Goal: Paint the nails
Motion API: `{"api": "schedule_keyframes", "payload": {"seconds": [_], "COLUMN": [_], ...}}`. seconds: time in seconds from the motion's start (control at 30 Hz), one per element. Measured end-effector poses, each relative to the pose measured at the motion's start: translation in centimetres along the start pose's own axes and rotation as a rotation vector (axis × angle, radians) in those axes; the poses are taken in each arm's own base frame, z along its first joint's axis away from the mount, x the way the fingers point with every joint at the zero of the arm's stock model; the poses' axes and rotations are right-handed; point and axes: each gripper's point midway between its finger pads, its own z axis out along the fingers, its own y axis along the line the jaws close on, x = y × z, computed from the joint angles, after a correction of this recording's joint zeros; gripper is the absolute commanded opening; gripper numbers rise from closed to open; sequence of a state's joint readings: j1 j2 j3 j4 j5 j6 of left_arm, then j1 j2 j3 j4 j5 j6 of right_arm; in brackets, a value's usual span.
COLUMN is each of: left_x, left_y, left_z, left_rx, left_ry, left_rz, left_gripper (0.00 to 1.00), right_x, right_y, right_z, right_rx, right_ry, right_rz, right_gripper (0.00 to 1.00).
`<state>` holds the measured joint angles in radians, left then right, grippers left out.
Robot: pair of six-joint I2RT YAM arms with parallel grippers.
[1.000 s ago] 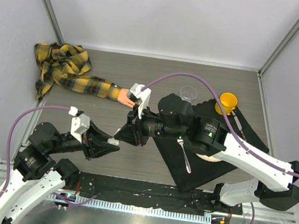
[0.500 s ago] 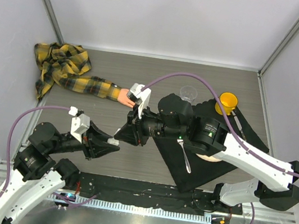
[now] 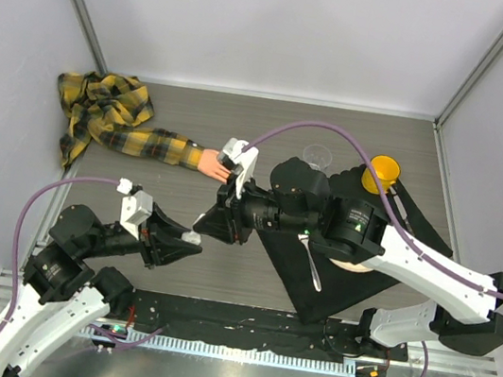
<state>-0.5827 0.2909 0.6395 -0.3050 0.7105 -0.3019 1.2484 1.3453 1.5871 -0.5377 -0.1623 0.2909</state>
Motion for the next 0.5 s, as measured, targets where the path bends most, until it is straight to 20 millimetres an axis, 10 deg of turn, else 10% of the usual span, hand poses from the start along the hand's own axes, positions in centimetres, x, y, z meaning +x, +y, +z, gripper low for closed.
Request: {"api": "schedule_keyframes", "payload": {"seconds": [0.5], "left_x": [0.0], "left_y": [0.2], "left_z": [0.0], "left_rx": [-0.012], "left_ry": [-0.002], "left_rz": [0.001], "left_gripper": [0.00], "right_x": [-1.3], "right_y": [-1.7], "right_z": [-2.3], "right_rx": [0.114], "right_ry": [-0.088], "right_rz": [-0.013], "right_gripper": [0.00]}}
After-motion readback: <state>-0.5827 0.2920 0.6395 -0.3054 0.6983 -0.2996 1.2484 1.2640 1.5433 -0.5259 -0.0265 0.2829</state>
